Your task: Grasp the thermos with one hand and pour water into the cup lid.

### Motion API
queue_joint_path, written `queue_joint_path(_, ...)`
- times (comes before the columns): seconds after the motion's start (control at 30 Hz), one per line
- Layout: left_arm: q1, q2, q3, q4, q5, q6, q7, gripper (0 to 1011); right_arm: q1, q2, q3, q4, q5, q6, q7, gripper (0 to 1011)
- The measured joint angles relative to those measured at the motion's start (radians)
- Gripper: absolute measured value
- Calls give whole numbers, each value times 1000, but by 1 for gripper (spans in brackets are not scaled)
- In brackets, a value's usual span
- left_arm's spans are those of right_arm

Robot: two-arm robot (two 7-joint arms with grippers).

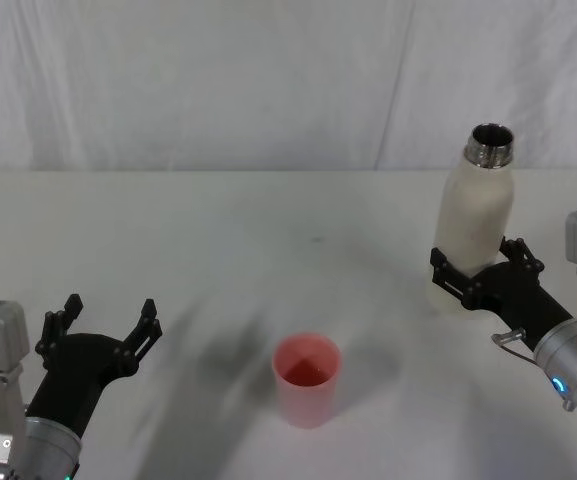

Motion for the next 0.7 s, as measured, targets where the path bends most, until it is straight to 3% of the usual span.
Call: queue_joint_path(0.7,0,0,0,0,0,0,0,1001,13,-21,-6,44,-12,-7,-1,949)
